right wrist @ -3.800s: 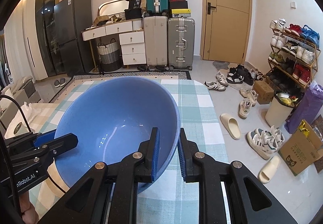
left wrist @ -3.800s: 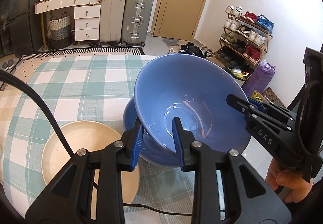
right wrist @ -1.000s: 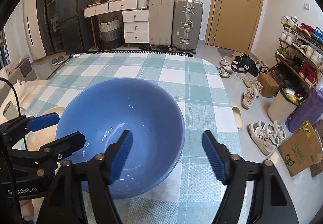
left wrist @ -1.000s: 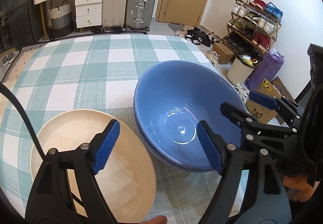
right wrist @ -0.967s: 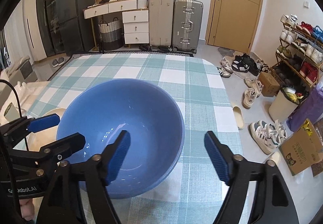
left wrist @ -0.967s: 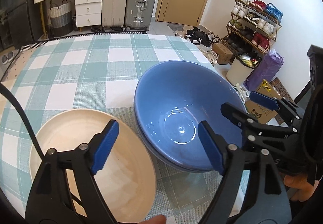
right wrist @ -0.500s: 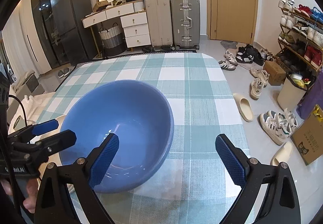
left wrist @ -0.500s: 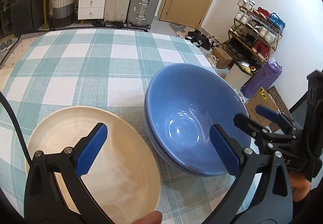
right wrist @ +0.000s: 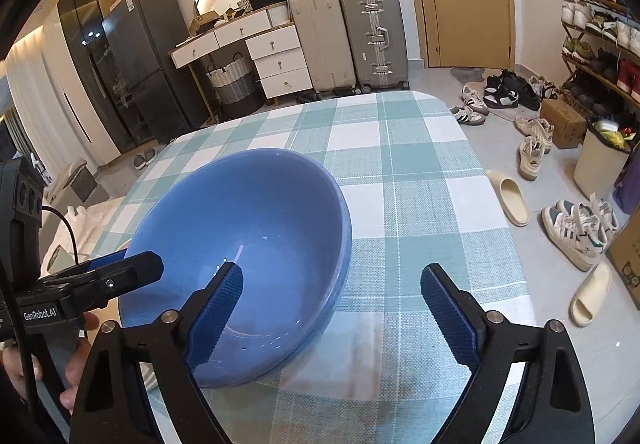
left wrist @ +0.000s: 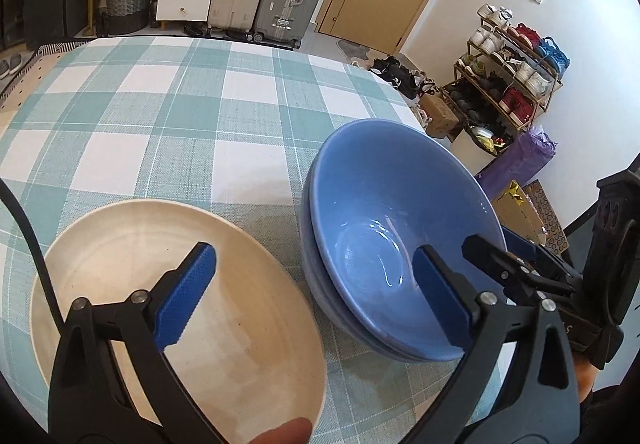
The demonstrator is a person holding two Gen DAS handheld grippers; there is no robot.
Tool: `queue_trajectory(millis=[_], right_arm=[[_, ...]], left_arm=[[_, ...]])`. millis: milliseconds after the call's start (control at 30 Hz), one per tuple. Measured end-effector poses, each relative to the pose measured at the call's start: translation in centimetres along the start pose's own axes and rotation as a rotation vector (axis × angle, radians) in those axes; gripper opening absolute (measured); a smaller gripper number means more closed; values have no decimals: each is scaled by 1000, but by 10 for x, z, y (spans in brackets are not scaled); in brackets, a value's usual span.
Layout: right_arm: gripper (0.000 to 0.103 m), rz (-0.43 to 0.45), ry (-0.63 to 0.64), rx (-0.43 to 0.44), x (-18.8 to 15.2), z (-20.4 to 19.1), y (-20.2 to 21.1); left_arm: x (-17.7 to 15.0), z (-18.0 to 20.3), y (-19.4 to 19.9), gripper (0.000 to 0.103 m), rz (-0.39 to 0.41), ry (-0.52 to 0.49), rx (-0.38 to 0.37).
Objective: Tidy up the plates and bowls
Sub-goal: 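Close both grippers on the rim of the nested blue bowls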
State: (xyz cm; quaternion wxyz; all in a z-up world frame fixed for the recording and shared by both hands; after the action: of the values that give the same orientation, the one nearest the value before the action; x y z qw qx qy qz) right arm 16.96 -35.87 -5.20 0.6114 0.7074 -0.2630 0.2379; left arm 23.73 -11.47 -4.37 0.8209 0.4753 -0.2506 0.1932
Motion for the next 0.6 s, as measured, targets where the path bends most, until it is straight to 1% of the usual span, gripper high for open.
queue_trajectory(millis=[33,100,233,300,367,400,467,500,533,600], right_arm=[[90,-2,-3,6,0,0,-1],[82,-11,-5,15,-2,0,-4],[80,-13,0,28,-3,-2,-6],[74,-14,5,41,-4,-4,-7],[72,-10,12,44,-5,-6,-8],[68,-8,13,46,-5,-6,-8],[64,-4,10,57,-5,-7,-8],[63,-3,9,59,-5,-7,-8],[62,-4,8,60,-5,-8,-9],[54,0,12,56,-5,-8,-8]], left_arm=[[0,0,-2,95,-4,-2,-2],[0,0,-5,93,-5,-3,-2],[0,0,-9,88,-3,2,-25],[0,2,-11,83,-6,-2,-33],[0,5,-13,71,-13,-13,-31],[0,5,-14,70,-16,-15,-30],[0,8,-17,61,-22,-21,-35],[0,8,-19,60,-28,-23,-36],[-1,9,-19,56,-31,-25,-36],[-2,10,-20,48,-37,-30,-37]])
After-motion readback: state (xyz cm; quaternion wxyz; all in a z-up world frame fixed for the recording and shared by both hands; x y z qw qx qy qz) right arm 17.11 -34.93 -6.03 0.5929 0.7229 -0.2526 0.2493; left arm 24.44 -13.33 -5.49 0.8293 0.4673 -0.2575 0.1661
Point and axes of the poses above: each gripper's, at about its wrist camera, not at the fingertips, and y roughly against the way its jaws point, z to its right, x to its top, the point moved 6 cm from there along -y, roughly the way its jaws point, and after that the axes turned 6 degrees about -x, right-handed, at the moved point
